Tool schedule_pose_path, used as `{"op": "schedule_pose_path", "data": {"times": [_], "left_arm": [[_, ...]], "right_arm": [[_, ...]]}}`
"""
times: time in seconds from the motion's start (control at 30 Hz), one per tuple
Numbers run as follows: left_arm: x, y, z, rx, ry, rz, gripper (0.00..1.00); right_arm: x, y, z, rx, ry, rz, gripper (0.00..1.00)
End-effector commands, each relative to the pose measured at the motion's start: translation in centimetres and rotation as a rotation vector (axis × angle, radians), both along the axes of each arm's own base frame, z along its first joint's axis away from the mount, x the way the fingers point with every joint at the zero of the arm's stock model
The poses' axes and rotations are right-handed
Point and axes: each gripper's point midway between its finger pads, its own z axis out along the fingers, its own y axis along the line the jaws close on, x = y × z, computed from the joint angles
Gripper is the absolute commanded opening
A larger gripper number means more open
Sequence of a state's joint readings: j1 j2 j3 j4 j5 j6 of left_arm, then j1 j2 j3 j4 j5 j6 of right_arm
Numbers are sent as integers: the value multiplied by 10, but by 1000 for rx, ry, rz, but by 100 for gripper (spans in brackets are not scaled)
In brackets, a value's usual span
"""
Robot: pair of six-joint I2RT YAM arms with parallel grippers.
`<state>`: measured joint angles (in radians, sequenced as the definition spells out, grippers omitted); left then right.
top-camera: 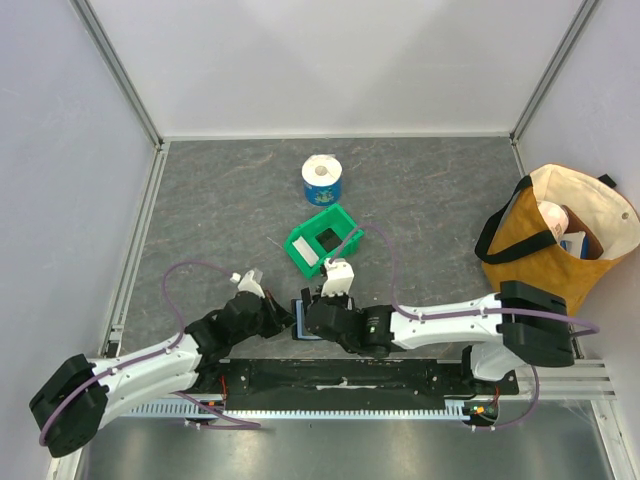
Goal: Put the credit cards into the card holder
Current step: Turn over the card slot in the card holder.
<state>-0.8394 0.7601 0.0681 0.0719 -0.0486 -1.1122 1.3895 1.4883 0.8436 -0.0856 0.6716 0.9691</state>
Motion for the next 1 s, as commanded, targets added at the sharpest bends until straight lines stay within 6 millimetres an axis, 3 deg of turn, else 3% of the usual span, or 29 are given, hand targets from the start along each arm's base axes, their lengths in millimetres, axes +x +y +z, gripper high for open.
{"op": "schedule_pose_path", "data": {"times": [0.0, 0.7, 0.97], "left_arm": [[10, -6, 15, -40, -6, 58, 2], [11, -15, 30, -98, -26, 57, 2], [12, -17, 36, -113, -39, 53, 2]], "right_arm": [[17, 11, 18, 70, -60, -140, 0], [14, 24, -8, -28, -63, -112, 0], [9, 26, -4, -104, -107, -107, 0]]}}
